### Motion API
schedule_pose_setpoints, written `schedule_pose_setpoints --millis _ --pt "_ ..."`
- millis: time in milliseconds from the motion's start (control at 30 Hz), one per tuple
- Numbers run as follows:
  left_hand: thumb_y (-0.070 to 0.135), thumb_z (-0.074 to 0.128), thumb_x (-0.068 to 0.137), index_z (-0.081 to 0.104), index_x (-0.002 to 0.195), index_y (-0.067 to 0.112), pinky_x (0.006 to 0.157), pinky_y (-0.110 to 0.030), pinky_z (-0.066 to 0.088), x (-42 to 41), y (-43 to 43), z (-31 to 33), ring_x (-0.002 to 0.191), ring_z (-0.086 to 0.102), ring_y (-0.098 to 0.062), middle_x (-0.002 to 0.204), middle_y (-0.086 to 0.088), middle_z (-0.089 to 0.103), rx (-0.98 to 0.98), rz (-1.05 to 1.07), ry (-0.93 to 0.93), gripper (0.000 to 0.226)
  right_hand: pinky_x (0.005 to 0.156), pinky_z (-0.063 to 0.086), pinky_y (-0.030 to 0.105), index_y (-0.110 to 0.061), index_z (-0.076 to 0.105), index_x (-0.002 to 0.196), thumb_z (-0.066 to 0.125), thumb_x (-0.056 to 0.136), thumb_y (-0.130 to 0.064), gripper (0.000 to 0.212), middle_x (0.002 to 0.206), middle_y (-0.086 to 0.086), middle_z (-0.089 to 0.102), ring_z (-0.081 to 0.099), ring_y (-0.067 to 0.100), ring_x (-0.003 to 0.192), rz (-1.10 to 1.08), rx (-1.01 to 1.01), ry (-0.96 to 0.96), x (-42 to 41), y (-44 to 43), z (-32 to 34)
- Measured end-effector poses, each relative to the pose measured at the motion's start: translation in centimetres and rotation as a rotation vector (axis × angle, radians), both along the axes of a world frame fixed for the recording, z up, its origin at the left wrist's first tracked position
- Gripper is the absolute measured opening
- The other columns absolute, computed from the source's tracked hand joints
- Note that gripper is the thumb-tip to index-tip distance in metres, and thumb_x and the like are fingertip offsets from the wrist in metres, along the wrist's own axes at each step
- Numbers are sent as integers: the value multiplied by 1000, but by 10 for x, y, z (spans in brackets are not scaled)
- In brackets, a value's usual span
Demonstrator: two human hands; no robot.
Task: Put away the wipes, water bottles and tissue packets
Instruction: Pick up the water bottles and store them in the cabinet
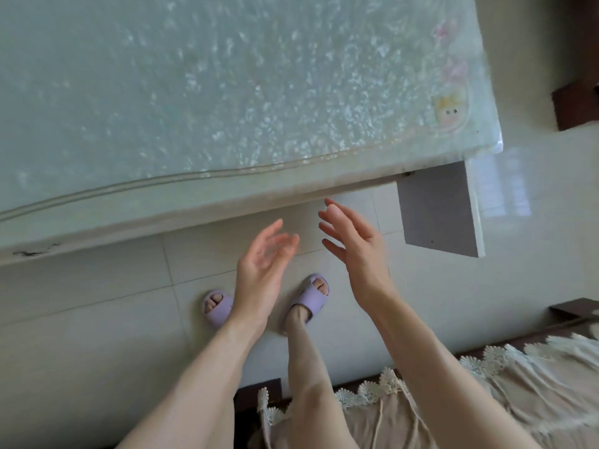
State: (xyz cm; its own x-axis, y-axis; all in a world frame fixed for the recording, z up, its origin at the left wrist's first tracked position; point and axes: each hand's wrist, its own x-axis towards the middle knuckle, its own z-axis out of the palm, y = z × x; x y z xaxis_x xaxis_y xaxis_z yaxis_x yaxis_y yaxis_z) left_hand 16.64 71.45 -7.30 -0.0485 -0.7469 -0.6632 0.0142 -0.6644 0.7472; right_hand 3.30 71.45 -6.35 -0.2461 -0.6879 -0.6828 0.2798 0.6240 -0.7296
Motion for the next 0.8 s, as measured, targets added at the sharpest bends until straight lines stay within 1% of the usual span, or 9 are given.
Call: schedule_pose_setpoints --millis 100,200,267,367,467,500,567,667,800 --pt "41 66 69 60 117 31 99 -33 48 42 -2 10 100 65 -2 113 2 66 -9 124 5 50 102 49 38 -36 69 102 64 87 -34 16 114 -5 71 63 11 114 137 -45 6 44 -17 11" --pt "41 67 67 60 117 33 99 -32 48 96 1 16 100 66 -2 113 2 66 -9 237 15 51 105 46 37 -36 70 104 70 81 -40 23 113 -6 72 63 8 113 268 -64 6 100 -28 16" --pt "38 67 70 60 120 30 97 -31 49 137 6 19 97 66 0 110 3 66 -19 298 10 51 105 46 37 -37 70 105 67 78 -46 29 114 -7 72 63 6 113 359 -77 22 143 -33 19" --pt "41 69 70 62 119 30 91 -25 52 206 20 20 95 66 3 106 7 67 -29 401 1 51 104 47 37 -39 71 105 66 75 -53 33 116 -8 71 63 6 114 465 -88 21 214 -37 22" --pt "49 74 66 64 111 40 76 -20 54 283 34 22 95 67 1 101 15 70 -19 504 -32 47 105 46 40 -39 71 104 66 77 -50 29 114 -8 72 63 7 113 575 -94 21 294 -36 26" --pt "50 77 67 65 109 42 79 -21 52 322 44 21 97 67 0 101 15 70 -15 551 -31 45 105 46 40 -38 71 103 65 79 -47 27 113 -7 72 64 7 112 624 -94 16 335 -35 26" --pt "49 79 69 65 109 44 88 -28 51 349 46 22 102 66 -3 105 12 70 -29 572 -37 43 104 47 38 -37 71 102 64 80 -44 25 112 -6 73 64 7 110 650 -97 -7 363 -36 27" --pt "54 73 66 65 108 49 82 -28 56 422 60 22 105 65 -5 106 14 70 -45 674 -49 42 101 50 32 -31 70 106 64 79 -43 30 112 -4 73 66 7 108 756 -90 -17 444 -33 26" --pt "50 73 68 66 106 47 98 -37 50 508 81 19 105 65 -5 106 10 71 -61 844 -73 39 101 49 34 -30 71 106 66 84 -39 25 111 -3 73 66 6 106 907 -98 -37 545 -27 26"
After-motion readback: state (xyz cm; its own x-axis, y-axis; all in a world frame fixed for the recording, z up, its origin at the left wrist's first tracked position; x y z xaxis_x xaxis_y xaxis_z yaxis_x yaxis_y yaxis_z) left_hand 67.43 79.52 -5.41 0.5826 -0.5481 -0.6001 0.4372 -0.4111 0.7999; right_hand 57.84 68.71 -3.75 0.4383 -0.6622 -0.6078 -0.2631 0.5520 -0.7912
